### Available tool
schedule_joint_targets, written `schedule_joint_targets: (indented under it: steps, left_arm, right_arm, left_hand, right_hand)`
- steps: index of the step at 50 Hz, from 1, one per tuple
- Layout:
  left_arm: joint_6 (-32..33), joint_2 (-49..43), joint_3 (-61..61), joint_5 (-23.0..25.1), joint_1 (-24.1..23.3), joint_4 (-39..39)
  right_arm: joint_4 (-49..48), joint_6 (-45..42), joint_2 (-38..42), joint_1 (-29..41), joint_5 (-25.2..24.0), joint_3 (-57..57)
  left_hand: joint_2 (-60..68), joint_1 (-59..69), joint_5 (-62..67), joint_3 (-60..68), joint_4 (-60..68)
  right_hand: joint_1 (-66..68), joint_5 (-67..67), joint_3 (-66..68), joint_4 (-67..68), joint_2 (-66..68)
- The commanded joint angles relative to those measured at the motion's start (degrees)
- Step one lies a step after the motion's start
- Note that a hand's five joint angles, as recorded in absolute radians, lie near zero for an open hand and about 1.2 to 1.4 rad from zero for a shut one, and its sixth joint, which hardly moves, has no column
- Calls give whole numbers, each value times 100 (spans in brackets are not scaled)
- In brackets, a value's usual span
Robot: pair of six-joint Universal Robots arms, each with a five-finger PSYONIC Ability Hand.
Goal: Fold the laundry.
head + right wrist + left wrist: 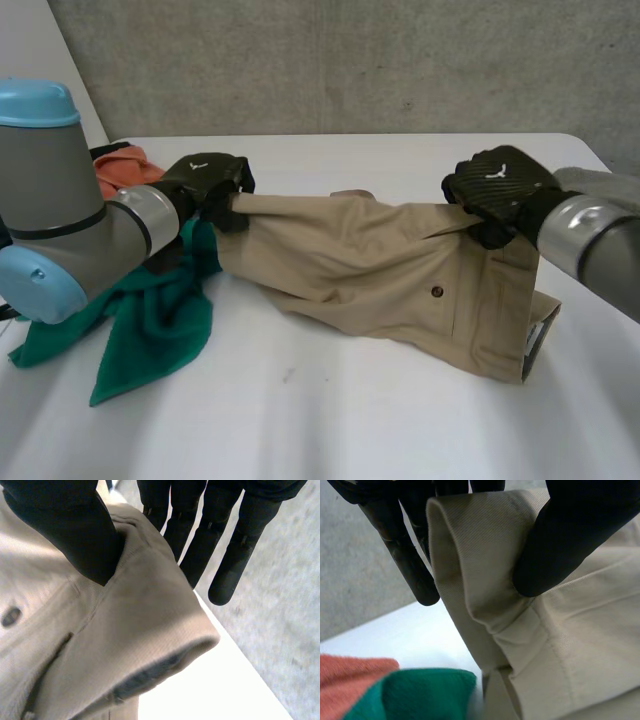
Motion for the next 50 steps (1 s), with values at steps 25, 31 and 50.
schedule_joint_targets:
  steps: [25,31,50]
  left_arm:
    - [-290,-811,1678,-223,192,3266]
    - [-53,-794,472,-364,-1,2791]
    - [1583,911,-2122,-883,-792,-654]
  right_arm:
    - [-3755,1575,1654,731,1166,-2249]
    - [-3237,1294,2093,687,1025,-1606]
    - [586,-912,909,37,709,195]
  left_hand:
    - [1149,1283,1377,1194,1137]
    - [1149,1283,1377,1194,1137]
    - [1149,1283,1377,1194,1137]
  right_hand:
    - [1599,1438,1203,1151,1268]
    - [1599,1438,1203,1151,1268]
    - [1599,1438,1203,1151,1268]
